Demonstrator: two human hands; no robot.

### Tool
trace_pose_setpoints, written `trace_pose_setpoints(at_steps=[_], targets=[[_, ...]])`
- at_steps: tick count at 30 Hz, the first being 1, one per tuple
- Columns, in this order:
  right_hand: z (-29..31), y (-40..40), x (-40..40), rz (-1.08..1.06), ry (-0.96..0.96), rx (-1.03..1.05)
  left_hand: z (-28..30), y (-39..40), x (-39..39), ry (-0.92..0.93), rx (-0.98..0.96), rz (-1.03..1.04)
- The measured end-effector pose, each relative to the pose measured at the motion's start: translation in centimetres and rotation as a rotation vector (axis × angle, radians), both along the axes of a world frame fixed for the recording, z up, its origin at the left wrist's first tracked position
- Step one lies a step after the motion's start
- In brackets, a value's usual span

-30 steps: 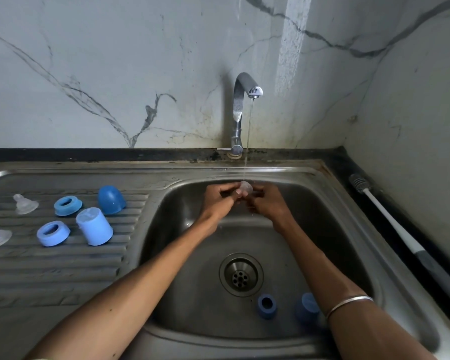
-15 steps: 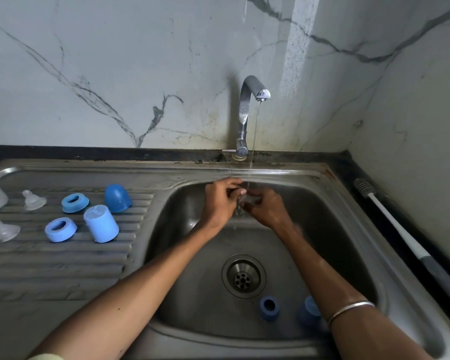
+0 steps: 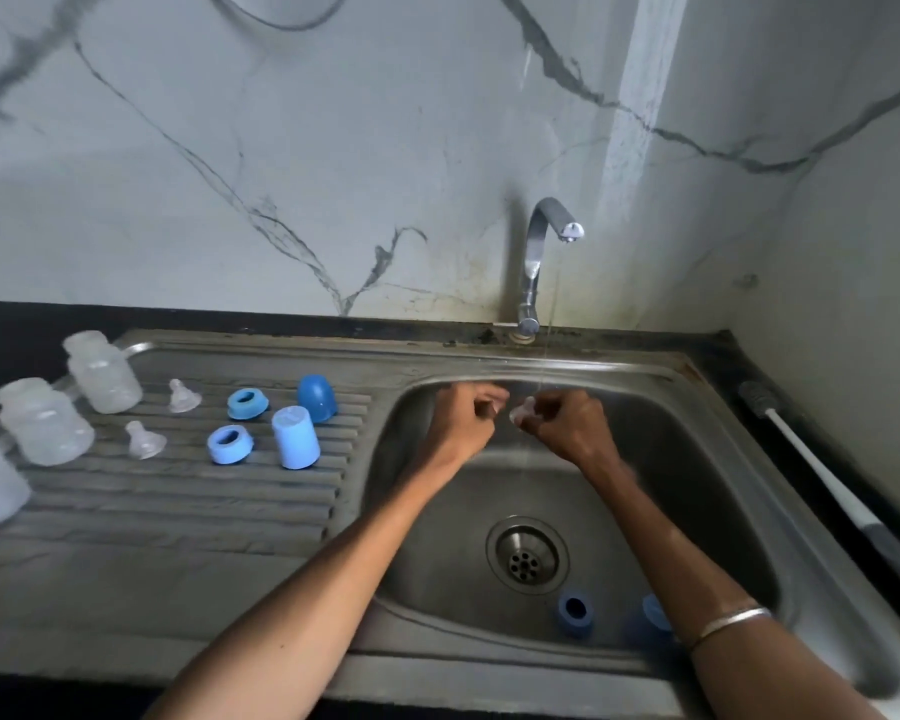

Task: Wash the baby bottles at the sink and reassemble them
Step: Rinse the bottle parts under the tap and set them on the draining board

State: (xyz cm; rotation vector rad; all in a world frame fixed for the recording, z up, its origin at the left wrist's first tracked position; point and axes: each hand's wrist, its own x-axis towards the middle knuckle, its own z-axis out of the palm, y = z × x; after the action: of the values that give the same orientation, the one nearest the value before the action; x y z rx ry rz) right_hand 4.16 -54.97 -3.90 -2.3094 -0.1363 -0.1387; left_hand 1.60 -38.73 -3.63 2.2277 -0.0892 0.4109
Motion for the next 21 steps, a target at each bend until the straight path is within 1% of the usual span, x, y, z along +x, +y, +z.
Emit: trace_pose_setpoints(at_steps=[2,6,11,15,18,21], targets=[[0.6,0.0,-0.4,-0.024,0.019,-0.066,-0.4,0.2,-0.8,0.032,0.051,-0.027],[2.5,2.2,-2.6,0.034,-0.003,-0.151,0.3,3.0,-4.7,0.080,0.103,-0.040],[5.0,5.2,-5.3,0.130,-0.055,-0.090,2.0,7.0,-9.3,0.039,0.085,0.033],[6.7,8.7,-7.7,0.268,-0.105,-0.039,3.4,9.8,-12.5,-0.002,-0.042,0.094],[7.4,12.5,-9.9,0.353,-0.126,0.013,4.3,12.3,-15.6,-0.076,-0.020,0.179],[8.0,16.6,-12.3,0.428,-0.120,0.015,4.8,15.5,-18.8,-0.135,0.010,0.323]])
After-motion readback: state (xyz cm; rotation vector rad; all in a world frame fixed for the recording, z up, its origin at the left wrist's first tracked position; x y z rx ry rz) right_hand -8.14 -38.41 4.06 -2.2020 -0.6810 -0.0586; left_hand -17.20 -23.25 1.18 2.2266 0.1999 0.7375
